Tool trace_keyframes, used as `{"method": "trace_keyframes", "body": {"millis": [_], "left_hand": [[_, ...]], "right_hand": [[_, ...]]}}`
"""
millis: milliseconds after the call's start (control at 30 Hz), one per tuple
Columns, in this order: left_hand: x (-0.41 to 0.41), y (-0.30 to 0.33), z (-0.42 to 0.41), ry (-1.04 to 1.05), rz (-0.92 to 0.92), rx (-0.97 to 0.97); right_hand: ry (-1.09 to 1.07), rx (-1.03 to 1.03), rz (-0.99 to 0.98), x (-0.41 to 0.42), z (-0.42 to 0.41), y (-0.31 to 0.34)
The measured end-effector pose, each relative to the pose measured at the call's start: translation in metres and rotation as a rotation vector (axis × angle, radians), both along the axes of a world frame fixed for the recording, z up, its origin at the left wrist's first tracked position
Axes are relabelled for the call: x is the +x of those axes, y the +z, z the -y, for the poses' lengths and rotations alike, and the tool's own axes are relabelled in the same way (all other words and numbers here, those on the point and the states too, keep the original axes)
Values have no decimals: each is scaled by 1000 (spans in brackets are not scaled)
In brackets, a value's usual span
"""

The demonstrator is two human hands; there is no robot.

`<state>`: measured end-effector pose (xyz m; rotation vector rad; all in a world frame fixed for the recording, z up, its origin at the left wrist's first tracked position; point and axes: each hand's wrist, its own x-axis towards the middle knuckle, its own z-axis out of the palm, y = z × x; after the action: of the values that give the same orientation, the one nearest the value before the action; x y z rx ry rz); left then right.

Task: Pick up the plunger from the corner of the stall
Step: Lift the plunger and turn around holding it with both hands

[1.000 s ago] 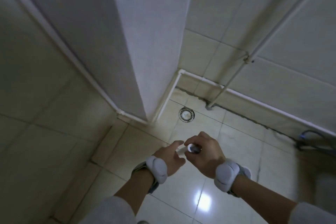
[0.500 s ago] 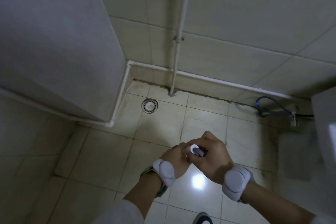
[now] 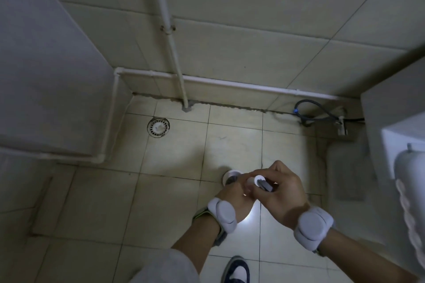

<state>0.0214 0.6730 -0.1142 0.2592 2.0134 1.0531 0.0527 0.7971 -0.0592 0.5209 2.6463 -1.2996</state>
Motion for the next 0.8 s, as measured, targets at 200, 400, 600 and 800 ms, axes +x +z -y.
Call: {"method": "trace_keyframes", "body": {"millis": [200,400,600,800], "left_hand": [[-4,-16,-15,-20,27,-41],[-21,-26,-17,38,41,67],[-33,-35,-18,39,49,58],[-32,-50,-14,-19,65,-19]], "right_hand": [[-88,-24,22,-1,-10,-20],[-137,-23,0,-20,-14,-32],[-125,-16,-33,-27,-14,-37],[-123,-35,18,-22,-9,-56]]}}
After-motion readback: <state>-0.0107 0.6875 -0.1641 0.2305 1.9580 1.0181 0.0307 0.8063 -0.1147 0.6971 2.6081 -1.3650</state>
